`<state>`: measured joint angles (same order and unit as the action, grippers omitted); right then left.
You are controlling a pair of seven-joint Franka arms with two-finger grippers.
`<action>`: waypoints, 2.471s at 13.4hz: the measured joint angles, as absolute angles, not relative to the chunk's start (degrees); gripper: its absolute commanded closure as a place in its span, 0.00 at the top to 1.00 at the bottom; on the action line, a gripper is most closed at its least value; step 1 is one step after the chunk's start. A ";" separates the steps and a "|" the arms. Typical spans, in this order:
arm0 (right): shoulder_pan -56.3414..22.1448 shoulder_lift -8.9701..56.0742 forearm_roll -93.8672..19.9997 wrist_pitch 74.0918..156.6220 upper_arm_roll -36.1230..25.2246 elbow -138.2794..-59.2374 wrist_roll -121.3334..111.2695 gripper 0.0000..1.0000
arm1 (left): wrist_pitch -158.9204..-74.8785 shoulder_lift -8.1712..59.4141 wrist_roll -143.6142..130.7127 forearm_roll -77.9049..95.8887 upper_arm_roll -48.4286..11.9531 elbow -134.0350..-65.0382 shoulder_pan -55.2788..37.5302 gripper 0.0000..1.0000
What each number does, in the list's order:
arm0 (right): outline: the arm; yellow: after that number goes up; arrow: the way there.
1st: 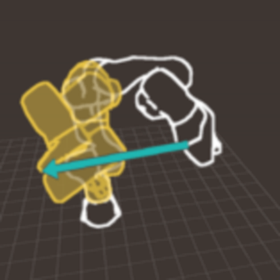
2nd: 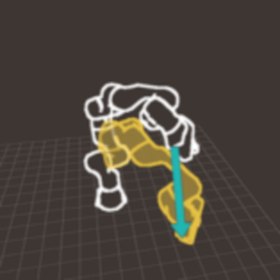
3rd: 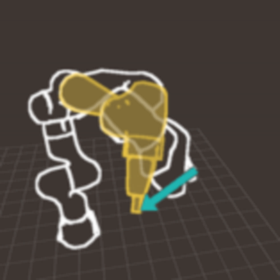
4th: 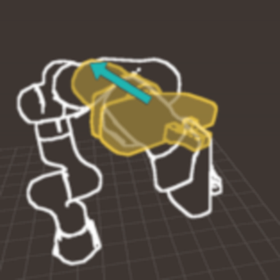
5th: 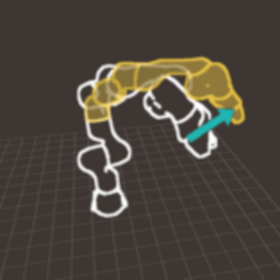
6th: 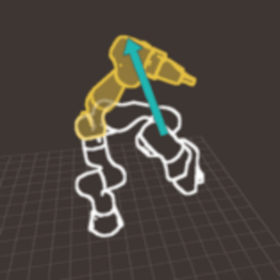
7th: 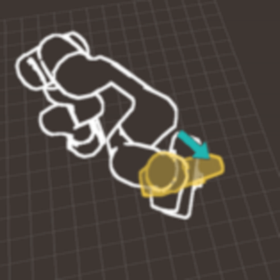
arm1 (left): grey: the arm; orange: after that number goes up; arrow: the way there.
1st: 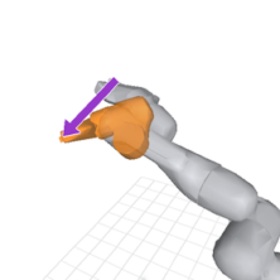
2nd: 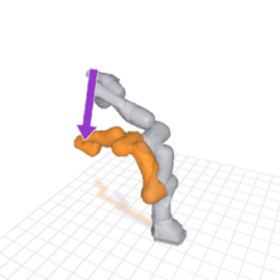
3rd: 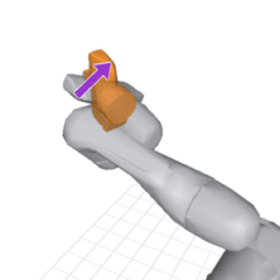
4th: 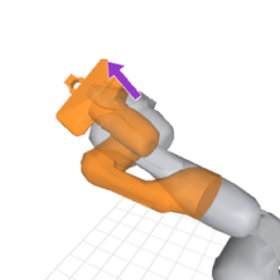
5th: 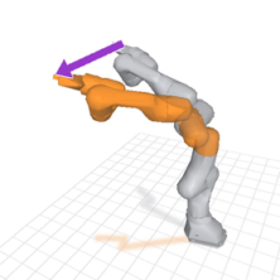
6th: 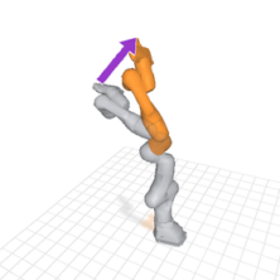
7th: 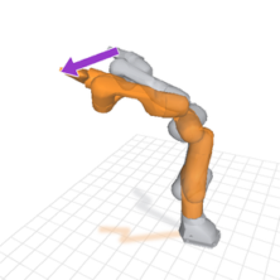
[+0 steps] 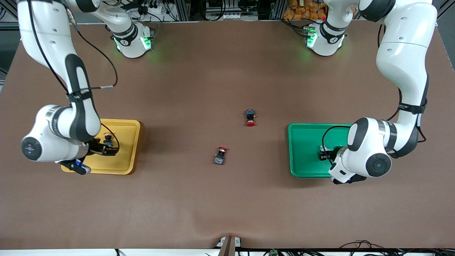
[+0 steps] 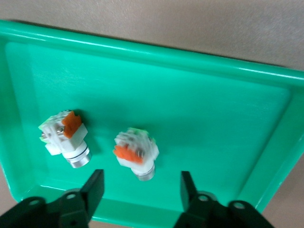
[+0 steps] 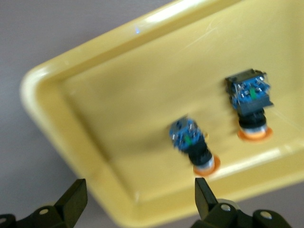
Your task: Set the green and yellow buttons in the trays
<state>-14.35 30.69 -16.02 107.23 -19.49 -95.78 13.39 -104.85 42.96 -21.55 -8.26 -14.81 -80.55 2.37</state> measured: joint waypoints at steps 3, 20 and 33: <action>-14.44 21.67 -15.95 100.32 -19.51 -94.13 13.37 1.00 | -104.55 40.61 -21.61 -8.26 -14.80 -80.23 2.57 1.00; -15.06 2.16 -6.43 78.55 -18.65 -86.10 13.16 1.00 | -84.48 7.66 -2.48 -7.70 -14.70 -83.23 5.97 1.00; 0.09 -1.53 -5.63 79.56 -4.54 -88.48 4.96 1.00 | -79.08 -2.84 5.47 -2.92 -5.03 -86.77 0.24 1.00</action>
<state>0.09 -1.53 -5.63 79.56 -4.54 -88.48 4.96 -79.08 -2.84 5.47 -2.92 -5.03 -86.77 0.24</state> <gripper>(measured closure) 0.000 0.000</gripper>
